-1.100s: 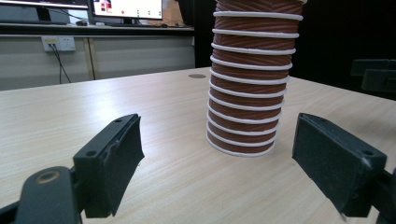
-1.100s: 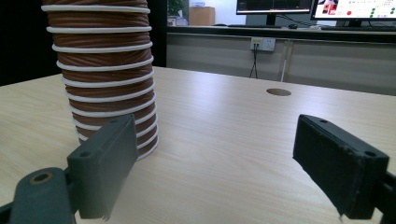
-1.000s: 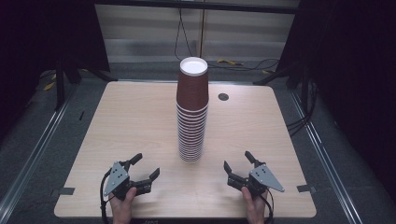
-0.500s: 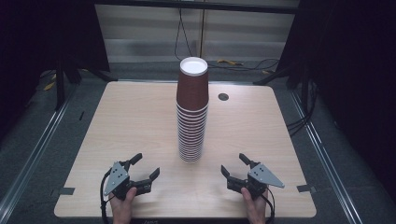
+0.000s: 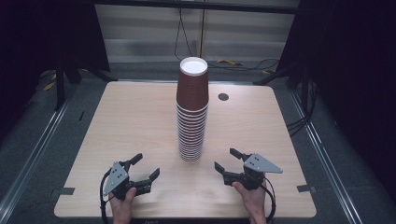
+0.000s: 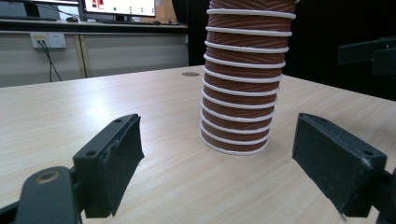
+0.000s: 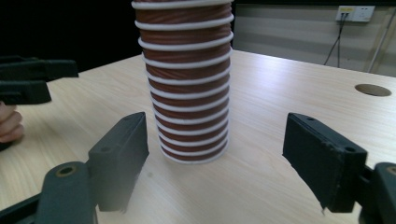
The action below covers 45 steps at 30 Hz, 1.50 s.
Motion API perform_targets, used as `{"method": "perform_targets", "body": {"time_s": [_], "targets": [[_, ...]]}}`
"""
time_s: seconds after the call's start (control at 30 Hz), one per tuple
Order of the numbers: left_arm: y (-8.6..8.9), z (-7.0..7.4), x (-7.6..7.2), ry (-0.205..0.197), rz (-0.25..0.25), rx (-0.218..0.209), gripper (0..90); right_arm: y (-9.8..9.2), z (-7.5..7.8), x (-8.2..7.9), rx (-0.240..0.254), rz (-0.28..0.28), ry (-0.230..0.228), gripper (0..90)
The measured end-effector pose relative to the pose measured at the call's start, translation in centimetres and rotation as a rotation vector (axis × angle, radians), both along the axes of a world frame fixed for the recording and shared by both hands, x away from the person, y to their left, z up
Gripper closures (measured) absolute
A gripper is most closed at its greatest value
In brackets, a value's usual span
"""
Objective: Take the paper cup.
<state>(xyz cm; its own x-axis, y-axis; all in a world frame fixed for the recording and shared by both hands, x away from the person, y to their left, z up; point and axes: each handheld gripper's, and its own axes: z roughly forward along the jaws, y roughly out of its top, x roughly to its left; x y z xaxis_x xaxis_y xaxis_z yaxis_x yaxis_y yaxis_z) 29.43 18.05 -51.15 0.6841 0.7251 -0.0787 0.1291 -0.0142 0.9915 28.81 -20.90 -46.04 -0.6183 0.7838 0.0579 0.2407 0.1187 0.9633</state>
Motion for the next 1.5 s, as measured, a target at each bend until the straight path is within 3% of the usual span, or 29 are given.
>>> {"method": "perform_targets", "body": {"time_s": [0.1, 0.23, 0.3, 0.4, 0.47, 0.53, 0.57, 0.77, 1.0, 1.33, 1.5], "targets": [[0.0, 0.0, 0.0, 0.002, -0.003, -0.004, 15.8, 0.1, 0.3, 0.3, 0.006, 0.008, 0.014, 25.0], [0.1, 0.0, 0.0, -0.004, -0.011, 0.003, 15.8, 0.4, 1.1, 0.6, 0.009, 0.009, -0.008, 24.9], [0.0, 0.0, -0.1, 0.001, -0.01, -0.008, 15.8, 0.5, 1.5, 0.8, 0.023, 0.019, -0.014, 25.0], [0.0, 0.0, 0.0, -0.002, -0.005, -0.002, 15.8, 0.5, 2.2, 1.1, 0.017, 0.041, -0.013, 27.0], [0.1, 0.0, 0.0, 0.0, -0.007, 0.008, 15.8, 0.5, 3.0, 1.3, 0.039, 0.068, -0.008, 27.2], [0.0, 0.0, 0.0, 0.004, -0.009, 0.003, 15.8, 0.5, 3.7, 1.5, 0.058, 0.086, -0.023, 25.6], [0.0, 0.0, 0.0, -0.003, -0.008, 0.009, 15.9, 0.6, 4.5, 1.7, 0.035, 0.07, -0.039, 24.4], [0.0, 0.0, 0.0, 0.0, -0.011, 0.001, 15.9, 0.6, 6.2, 2.3, 0.015, 0.072, -0.042, 21.2], [-0.1, 0.0, -0.1, -0.004, -0.011, 0.005, 15.9, 0.7, 7.3, 3.1, 0.049, 0.098, -0.048, 18.6], [-0.1, 0.0, -0.1, -0.002, -0.01, 0.003, 15.8, 1.0, 10.8, 4.3, 0.071, 0.141, -0.041, 14.5], [-0.1, 0.0, -0.1, -0.004, -0.007, 0.004, 15.9, 1.4, 12.4, 4.8, 0.067, 0.164, -0.061, 14.6]]}}
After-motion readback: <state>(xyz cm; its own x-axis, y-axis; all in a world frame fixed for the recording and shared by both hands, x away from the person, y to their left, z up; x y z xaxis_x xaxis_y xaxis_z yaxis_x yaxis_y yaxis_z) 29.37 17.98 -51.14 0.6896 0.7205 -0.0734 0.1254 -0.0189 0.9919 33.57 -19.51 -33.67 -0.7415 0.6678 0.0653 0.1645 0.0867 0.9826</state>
